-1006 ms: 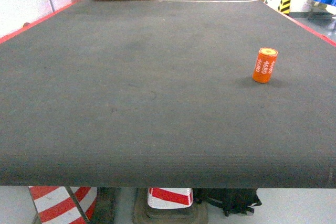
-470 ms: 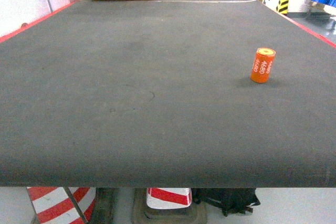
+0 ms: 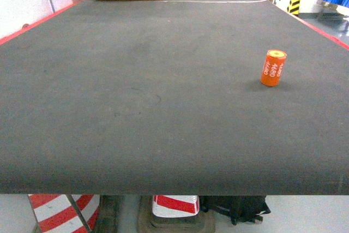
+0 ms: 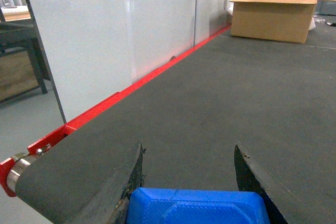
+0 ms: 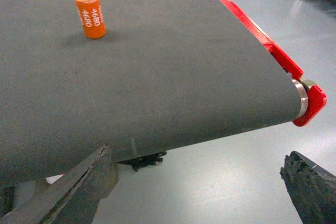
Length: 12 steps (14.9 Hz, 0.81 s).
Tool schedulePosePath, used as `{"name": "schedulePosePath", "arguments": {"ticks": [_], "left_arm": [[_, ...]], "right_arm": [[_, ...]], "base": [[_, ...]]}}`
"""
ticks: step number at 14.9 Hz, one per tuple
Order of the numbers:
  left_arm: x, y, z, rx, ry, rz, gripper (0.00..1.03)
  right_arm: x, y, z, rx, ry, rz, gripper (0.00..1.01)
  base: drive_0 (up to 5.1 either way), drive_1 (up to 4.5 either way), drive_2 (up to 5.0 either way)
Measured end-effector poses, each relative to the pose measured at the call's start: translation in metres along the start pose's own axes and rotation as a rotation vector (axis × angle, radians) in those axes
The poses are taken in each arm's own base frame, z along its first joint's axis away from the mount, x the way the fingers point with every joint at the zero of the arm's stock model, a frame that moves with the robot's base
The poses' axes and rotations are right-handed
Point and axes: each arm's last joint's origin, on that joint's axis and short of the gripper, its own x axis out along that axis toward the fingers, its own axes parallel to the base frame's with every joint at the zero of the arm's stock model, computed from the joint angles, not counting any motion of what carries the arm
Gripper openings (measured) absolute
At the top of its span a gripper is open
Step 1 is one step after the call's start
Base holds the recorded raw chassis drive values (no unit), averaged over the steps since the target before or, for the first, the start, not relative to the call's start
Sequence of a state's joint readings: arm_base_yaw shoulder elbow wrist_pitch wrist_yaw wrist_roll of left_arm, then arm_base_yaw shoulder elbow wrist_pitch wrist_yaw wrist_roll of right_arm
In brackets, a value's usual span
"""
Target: Sort blue parts and orange caps into right shelf containers
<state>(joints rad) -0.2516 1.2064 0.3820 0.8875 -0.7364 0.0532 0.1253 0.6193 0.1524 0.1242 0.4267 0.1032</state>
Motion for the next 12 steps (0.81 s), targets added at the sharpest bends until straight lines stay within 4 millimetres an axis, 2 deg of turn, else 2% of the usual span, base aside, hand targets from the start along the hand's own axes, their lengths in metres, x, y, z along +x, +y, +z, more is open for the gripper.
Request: {"name": "schedulePosePath", "arguments": {"ticks": [7,12], "left_arm": [[0.000,0.000,0.000,0.000,0.000,0.000,0.41],[0.000,0.000,0.000,0.000,0.000,0.000,0.41]], "right_arm": [[0.024,0.018,0.013,-0.046,-0.023,0.047,0.98],[0.053,0.031,0.026,-0.083,-0.039,0.070,0.98]], "base": [[0.0,0.00,0.0],[0.0,0.00,0.0]]}}
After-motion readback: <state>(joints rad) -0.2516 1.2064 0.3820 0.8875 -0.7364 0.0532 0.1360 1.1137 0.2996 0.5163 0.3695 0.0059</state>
